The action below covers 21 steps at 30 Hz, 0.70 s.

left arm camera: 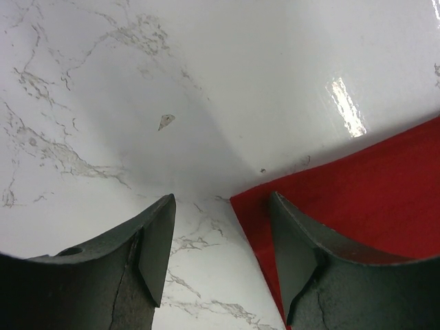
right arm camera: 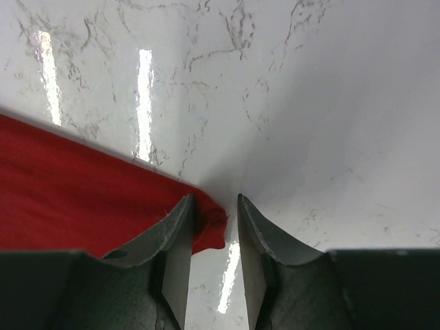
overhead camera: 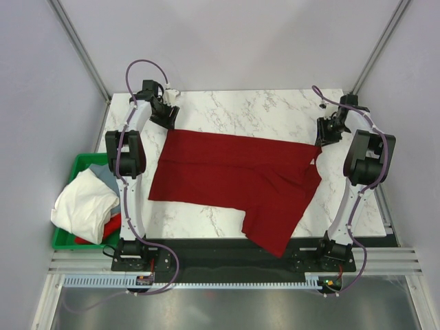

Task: Fold and stack the t-shirts
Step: Fold the tshirt

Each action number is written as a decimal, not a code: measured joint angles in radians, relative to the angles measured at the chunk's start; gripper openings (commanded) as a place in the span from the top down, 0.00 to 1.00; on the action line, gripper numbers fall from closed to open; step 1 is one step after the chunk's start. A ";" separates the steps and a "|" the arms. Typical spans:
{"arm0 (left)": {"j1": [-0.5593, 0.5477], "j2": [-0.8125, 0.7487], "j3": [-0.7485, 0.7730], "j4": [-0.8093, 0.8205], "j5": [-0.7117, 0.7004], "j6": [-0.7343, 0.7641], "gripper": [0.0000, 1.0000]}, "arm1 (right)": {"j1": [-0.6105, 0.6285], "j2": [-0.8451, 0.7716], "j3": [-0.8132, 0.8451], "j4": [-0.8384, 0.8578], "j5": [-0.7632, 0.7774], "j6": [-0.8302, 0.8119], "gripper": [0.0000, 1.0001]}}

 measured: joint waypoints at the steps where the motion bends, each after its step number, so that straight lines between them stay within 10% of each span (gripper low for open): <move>1: 0.000 0.000 0.000 0.000 0.000 0.000 0.36 | -0.003 0.000 0.000 -0.003 -0.005 -0.001 0.65; 6: 0.000 0.000 0.000 -0.001 -0.014 0.000 0.36 | -0.005 0.000 -0.008 -0.018 -0.045 -0.011 0.83; 21: 0.000 0.001 0.002 -0.021 0.028 -0.004 0.41 | -0.005 0.002 -0.009 -0.026 -0.068 -0.018 0.81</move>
